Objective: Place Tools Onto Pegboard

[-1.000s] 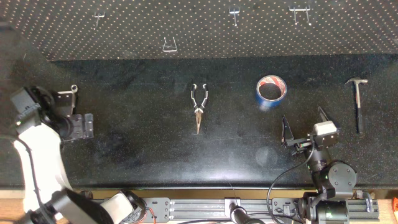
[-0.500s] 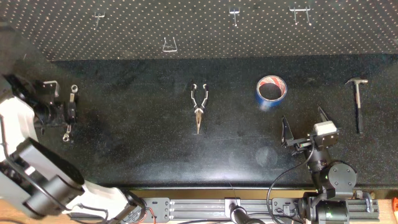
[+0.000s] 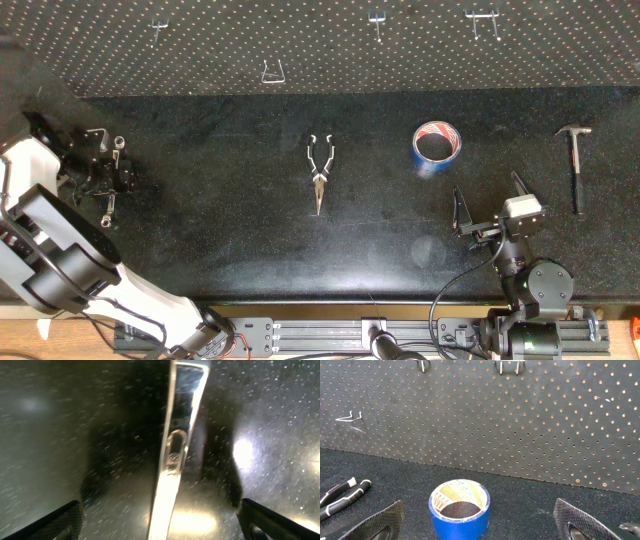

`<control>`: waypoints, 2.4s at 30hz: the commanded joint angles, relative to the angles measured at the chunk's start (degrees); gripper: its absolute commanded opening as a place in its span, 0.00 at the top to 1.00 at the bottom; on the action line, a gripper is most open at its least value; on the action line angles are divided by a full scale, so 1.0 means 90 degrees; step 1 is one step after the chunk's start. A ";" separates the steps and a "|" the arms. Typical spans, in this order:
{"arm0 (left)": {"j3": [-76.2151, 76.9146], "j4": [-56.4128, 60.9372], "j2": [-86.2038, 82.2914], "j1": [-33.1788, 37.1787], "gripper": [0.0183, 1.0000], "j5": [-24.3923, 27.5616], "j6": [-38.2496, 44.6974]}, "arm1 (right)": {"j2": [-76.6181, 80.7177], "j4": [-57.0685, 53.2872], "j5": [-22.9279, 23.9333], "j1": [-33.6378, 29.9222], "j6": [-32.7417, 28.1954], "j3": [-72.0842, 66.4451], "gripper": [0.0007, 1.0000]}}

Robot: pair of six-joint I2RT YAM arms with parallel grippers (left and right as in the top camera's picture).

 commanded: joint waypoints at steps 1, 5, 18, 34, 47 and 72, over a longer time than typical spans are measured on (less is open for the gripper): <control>0.0153 0.0049 0.0192 -0.0160 0.01 0.0027 -0.0010 | -0.0046 -0.0024 -0.0063 0.0039 0.0073 -0.0017 0.02; 0.0153 0.0153 0.0197 -0.0165 0.39 0.0022 -0.0007 | -0.0046 -0.0024 -0.0063 0.0039 0.0073 -0.0017 0.02; 0.0095 0.0165 -0.0508 -0.0262 0.99 -0.0073 -0.0039 | -0.0046 -0.0024 -0.0063 0.0039 0.0073 -0.0017 0.02; -0.1936 0.1984 -0.5476 -0.2790 0.99 0.0068 -0.2873 | -0.0046 -0.0024 -0.0063 0.0039 0.0073 -0.0017 0.02; -0.2555 0.2907 -0.5338 -0.2822 0.99 0.0080 -0.2922 | -0.0046 -0.0022 -0.0063 0.0039 0.0073 -0.0017 0.02; -0.2548 0.3665 -0.4590 -0.3213 0.99 -0.0129 -0.2601 | -0.0046 -0.0024 -0.0063 0.0039 0.0073 -0.0017 0.02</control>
